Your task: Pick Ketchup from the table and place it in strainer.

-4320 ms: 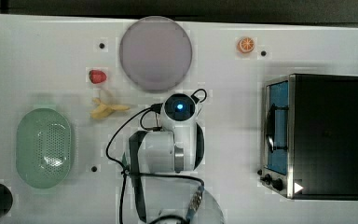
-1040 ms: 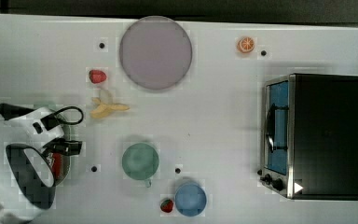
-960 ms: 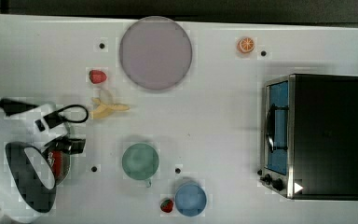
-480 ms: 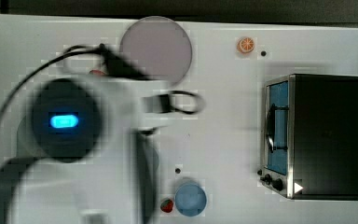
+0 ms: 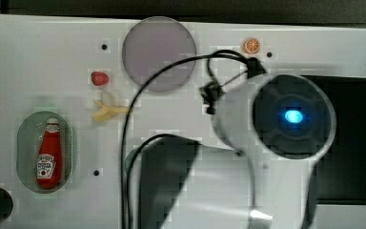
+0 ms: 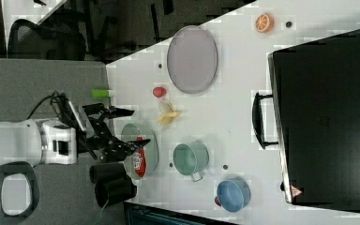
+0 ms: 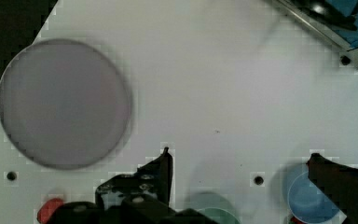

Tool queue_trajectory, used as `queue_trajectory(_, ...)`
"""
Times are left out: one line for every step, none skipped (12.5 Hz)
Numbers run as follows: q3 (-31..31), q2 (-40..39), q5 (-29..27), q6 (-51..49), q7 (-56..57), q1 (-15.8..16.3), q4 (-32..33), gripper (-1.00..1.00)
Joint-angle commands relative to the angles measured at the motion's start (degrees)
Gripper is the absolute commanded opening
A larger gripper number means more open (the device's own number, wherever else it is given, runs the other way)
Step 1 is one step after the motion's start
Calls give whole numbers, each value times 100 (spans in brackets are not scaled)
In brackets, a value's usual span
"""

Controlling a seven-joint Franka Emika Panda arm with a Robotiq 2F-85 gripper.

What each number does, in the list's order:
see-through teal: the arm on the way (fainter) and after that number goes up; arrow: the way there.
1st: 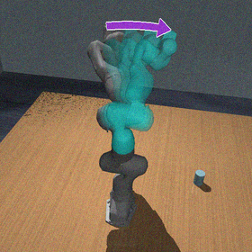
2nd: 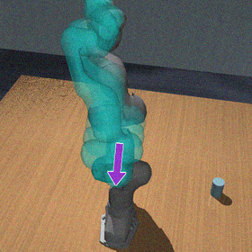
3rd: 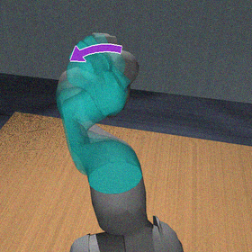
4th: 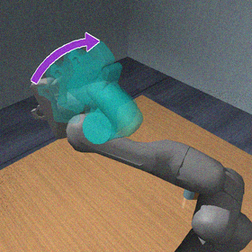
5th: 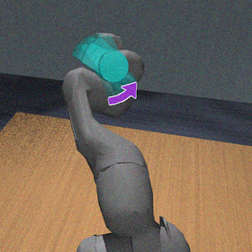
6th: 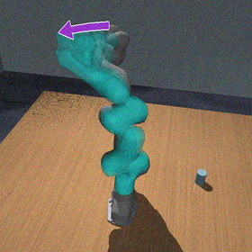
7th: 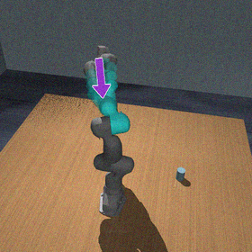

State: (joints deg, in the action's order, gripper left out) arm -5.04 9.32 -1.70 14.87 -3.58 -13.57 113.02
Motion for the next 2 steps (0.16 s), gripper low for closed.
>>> queue_trajectory(-264, 42, -11, -100, -91, 210, -307, 100)
queue_trajectory(-308, 10, -12, -207, -91, 222, -362, 100)
